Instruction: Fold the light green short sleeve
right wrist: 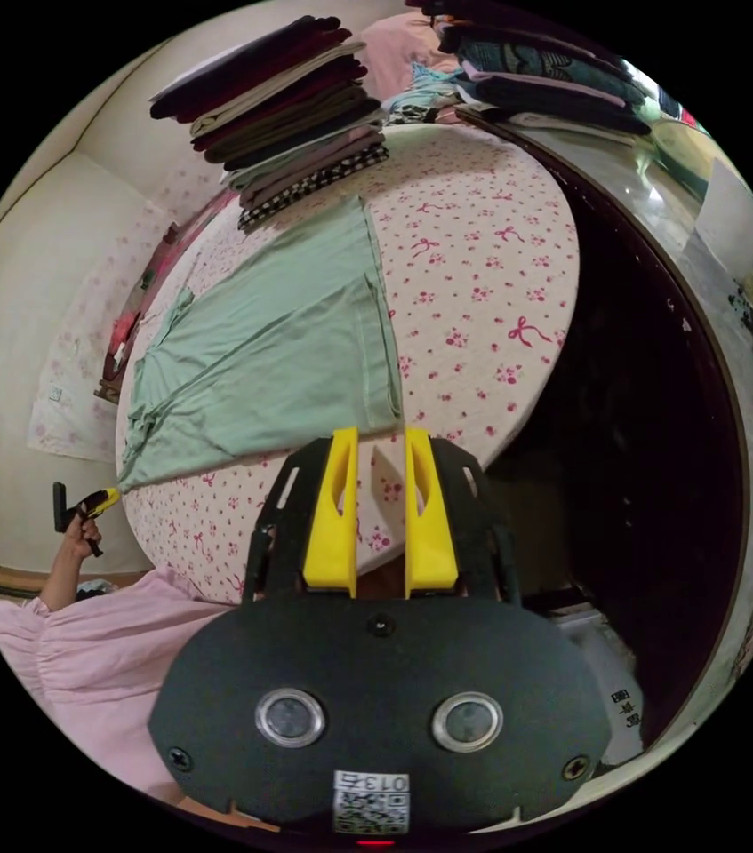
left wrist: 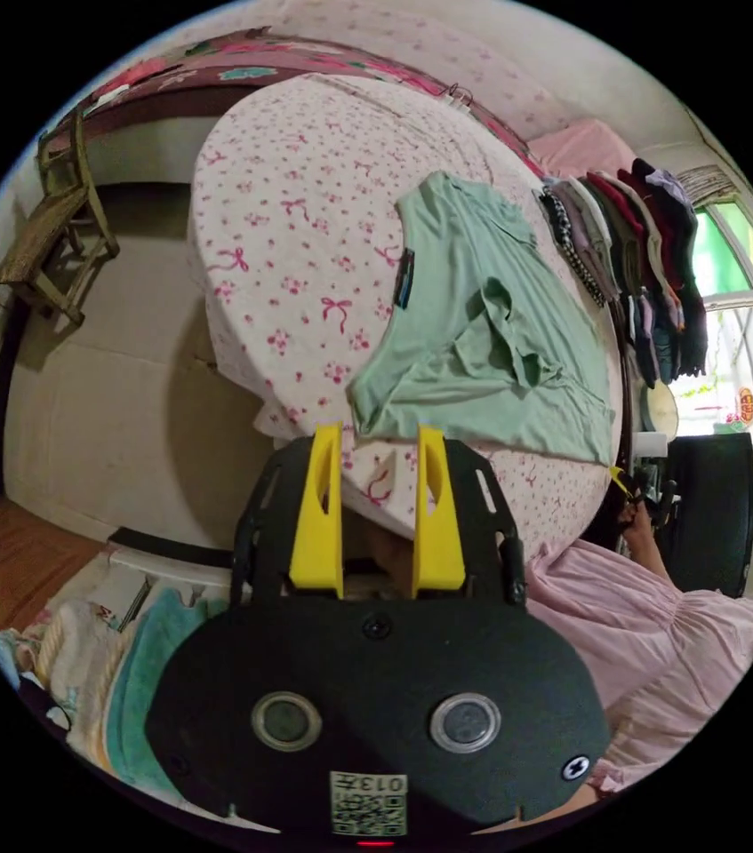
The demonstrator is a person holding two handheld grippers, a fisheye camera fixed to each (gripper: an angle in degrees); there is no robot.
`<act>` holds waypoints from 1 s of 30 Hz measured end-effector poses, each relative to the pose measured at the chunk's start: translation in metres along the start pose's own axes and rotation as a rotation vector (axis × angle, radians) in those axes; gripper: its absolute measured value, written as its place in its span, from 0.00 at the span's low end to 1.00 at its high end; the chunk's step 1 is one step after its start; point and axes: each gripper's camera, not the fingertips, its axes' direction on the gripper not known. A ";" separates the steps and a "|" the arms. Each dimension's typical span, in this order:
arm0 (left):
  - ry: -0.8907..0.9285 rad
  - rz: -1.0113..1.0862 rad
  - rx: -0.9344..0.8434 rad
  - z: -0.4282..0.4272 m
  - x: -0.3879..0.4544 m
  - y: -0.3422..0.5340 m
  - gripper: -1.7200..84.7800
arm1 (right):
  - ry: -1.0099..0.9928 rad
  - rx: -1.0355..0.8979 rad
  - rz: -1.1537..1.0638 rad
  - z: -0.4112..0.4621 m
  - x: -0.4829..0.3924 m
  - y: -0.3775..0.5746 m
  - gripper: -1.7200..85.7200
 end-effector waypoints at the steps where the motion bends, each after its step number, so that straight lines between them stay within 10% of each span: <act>1: 0.004 -0.002 -0.003 0.001 0.001 -0.001 0.15 | 0.006 0.000 0.000 0.000 0.001 -0.001 0.12; 30: -0.062 0.161 -0.021 -0.010 0.039 -0.035 0.03 | 0.028 -0.027 -0.195 -0.047 -0.009 -0.027 0.05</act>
